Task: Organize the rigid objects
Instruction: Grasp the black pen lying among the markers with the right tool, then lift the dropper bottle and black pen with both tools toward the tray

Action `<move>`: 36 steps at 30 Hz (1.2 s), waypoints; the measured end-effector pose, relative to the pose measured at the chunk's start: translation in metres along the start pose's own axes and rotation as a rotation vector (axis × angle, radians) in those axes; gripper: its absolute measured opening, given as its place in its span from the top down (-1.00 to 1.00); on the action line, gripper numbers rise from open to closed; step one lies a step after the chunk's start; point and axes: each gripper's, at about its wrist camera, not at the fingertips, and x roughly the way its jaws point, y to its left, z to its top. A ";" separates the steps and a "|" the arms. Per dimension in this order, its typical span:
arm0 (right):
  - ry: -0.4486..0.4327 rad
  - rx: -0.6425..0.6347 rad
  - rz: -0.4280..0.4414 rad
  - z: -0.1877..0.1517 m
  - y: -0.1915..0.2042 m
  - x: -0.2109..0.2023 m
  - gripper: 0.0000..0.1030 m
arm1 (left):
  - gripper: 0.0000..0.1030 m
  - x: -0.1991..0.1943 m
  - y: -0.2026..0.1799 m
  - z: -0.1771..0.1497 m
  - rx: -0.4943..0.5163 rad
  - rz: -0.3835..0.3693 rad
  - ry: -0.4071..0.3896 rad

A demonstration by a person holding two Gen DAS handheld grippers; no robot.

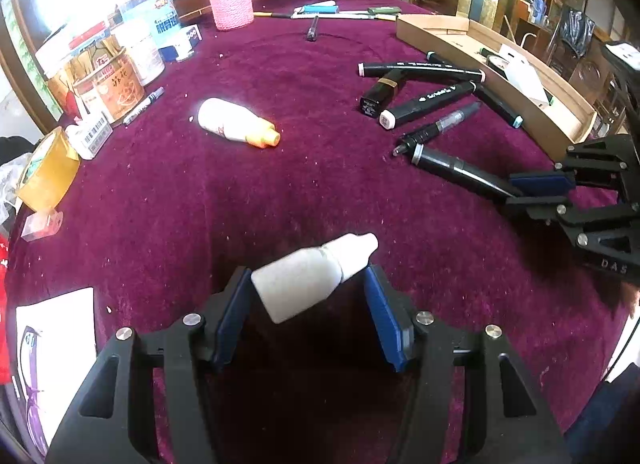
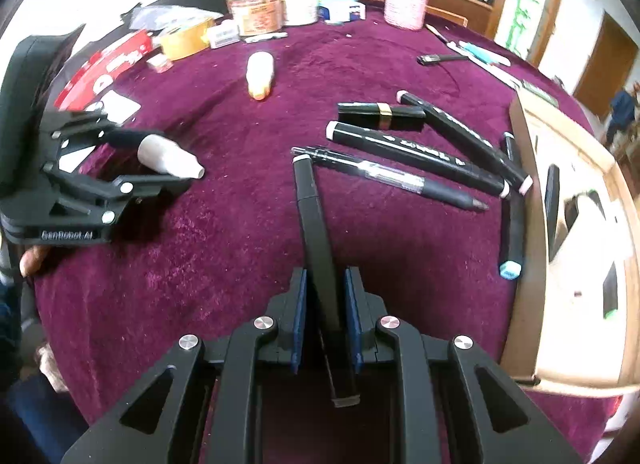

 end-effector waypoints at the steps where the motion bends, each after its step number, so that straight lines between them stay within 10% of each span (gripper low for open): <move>1: 0.006 0.009 -0.010 0.001 0.001 0.000 0.68 | -0.10 -0.001 0.001 0.000 0.003 0.001 0.005; 19: -0.084 0.195 0.128 -0.022 -0.011 -0.013 0.75 | -0.13 0.013 0.006 0.023 0.152 -0.001 0.037; 23: -0.091 0.202 0.141 -0.025 -0.012 -0.011 0.74 | 0.54 0.016 0.007 0.027 0.086 -0.043 0.021; 36: -0.135 0.275 0.180 -0.039 -0.027 -0.029 0.74 | 0.55 -0.018 0.014 0.024 -0.021 -0.014 -0.074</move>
